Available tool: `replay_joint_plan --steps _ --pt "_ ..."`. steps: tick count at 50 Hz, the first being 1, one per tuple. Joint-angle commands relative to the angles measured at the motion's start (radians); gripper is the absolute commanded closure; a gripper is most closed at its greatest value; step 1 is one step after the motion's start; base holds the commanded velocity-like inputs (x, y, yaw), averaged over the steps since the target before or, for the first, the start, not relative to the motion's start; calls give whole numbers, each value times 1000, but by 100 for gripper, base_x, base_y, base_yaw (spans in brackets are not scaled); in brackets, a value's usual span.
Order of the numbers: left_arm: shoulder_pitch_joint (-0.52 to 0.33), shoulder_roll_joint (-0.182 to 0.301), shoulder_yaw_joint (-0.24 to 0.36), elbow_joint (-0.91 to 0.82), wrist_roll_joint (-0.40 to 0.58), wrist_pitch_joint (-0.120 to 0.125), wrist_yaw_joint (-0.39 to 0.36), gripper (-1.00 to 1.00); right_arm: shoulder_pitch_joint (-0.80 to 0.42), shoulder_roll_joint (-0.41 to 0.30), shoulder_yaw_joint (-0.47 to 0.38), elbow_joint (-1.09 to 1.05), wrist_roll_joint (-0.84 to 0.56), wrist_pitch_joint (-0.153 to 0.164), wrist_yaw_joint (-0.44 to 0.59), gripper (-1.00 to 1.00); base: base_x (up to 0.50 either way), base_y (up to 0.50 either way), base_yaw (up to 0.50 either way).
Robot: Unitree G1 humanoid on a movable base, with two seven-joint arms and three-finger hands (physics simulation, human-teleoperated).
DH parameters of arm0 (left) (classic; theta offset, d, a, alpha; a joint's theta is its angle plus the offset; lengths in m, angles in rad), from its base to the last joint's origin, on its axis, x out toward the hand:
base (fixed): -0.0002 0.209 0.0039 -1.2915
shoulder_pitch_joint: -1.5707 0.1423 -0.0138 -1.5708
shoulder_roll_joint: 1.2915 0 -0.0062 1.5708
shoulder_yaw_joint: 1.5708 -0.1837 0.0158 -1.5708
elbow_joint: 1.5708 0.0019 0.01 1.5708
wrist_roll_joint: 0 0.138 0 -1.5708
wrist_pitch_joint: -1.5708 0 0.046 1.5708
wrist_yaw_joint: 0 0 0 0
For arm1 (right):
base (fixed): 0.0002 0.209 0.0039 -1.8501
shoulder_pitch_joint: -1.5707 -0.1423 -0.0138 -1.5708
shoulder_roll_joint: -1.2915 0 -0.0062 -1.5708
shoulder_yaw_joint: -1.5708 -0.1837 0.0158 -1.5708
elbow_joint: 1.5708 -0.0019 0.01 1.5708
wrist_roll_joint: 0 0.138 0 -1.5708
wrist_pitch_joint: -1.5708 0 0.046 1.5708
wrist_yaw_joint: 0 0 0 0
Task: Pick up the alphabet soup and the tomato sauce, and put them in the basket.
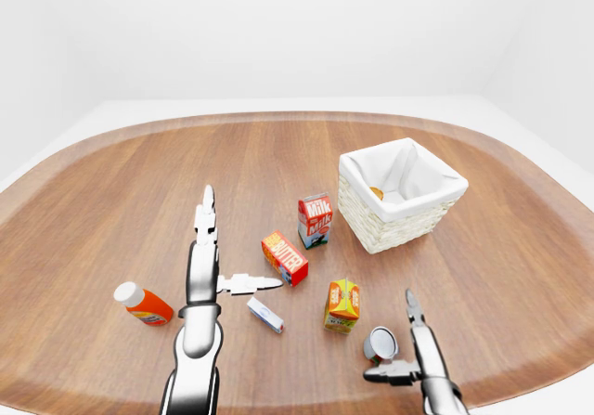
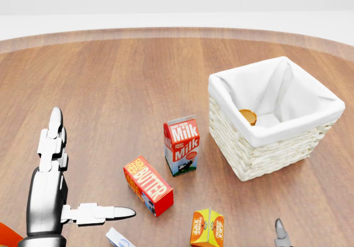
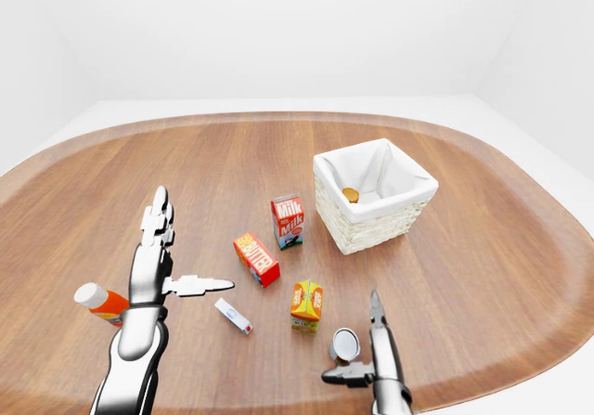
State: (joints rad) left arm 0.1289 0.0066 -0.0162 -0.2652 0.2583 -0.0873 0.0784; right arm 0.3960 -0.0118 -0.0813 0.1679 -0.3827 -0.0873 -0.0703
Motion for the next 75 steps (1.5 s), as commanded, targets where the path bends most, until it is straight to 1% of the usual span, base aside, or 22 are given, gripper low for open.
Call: replay_joint_plan --steps 1,19,45,75 --pt "4 -1 6 -11 -7 0 4 -100 7 -1 12 -35 -13 0 -10 -100 0 0 0" --pt "4 -1 6 -11 -7 0 4 -100 13 -1 35 -61 -33 0 -20 -100 0 0 0" --pt "4 -1 6 -11 -7 0 4 -100 -49 -24 55 81 -87 0 -101 -100 0 0 0" --pt "4 -1 6 -11 -7 0 4 -100 -33 -28 95 70 -115 0 -120 -100 0 0 0"
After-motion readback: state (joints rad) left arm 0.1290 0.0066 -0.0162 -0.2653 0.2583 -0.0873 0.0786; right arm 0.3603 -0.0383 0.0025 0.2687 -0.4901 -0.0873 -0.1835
